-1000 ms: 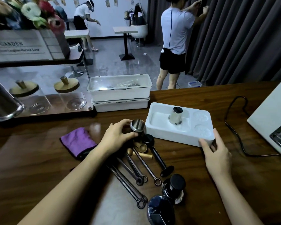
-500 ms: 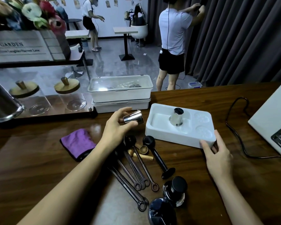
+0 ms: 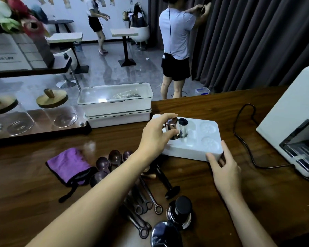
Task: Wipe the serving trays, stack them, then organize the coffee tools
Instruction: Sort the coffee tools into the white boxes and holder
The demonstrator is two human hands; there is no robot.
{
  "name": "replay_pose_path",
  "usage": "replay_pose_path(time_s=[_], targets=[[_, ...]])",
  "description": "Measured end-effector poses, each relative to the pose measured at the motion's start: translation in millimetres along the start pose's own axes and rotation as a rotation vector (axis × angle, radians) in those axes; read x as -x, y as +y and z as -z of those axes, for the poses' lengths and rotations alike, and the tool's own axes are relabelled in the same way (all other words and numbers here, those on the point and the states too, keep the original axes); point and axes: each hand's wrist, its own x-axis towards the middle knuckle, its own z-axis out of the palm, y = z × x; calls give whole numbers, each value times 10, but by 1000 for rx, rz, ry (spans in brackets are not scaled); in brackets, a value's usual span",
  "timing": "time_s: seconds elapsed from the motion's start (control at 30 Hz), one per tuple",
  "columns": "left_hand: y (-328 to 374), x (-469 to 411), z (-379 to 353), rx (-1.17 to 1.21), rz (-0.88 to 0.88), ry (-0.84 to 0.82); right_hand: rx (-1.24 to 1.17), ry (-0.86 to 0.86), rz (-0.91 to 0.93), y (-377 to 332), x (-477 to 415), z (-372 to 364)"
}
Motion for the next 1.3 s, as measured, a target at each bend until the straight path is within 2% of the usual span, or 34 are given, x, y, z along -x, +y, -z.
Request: replay_pose_path(time_s=[0.2,0.6,0.87,1.13,1.3], targets=[[4,-46,-331,-125,-78,-116,4,5,-5,29,-16,-12],[-87,-99,-261,-197,-77,-227,-2,16,-5,65,-36,-25],[-184,-161,-267,-155,-33,-338,16,20,0,74,-46,-35],[-136,-100,-113,-98,-3,-361,10,15,8,77,-50,-28],[-288,112,270,-133,-15,-192,3,16,13,72,-53,-20]])
